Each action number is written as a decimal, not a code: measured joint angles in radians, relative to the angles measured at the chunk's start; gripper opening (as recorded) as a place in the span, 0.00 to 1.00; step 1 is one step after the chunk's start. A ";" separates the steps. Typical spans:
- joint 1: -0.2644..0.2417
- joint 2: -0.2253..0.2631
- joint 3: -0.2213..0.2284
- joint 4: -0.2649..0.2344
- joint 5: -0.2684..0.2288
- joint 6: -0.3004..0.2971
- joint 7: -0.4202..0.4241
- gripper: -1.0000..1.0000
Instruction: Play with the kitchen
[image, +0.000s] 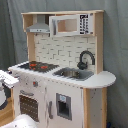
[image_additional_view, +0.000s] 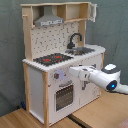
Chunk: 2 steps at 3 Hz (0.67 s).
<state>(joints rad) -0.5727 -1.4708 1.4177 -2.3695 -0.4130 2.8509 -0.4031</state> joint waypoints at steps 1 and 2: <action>0.079 -0.004 -0.059 -0.064 0.000 -0.031 0.014 1.00; 0.154 -0.005 -0.123 -0.101 0.000 -0.085 0.014 1.00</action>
<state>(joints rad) -0.4191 -1.4758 1.2950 -2.4705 -0.4134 2.7658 -0.3894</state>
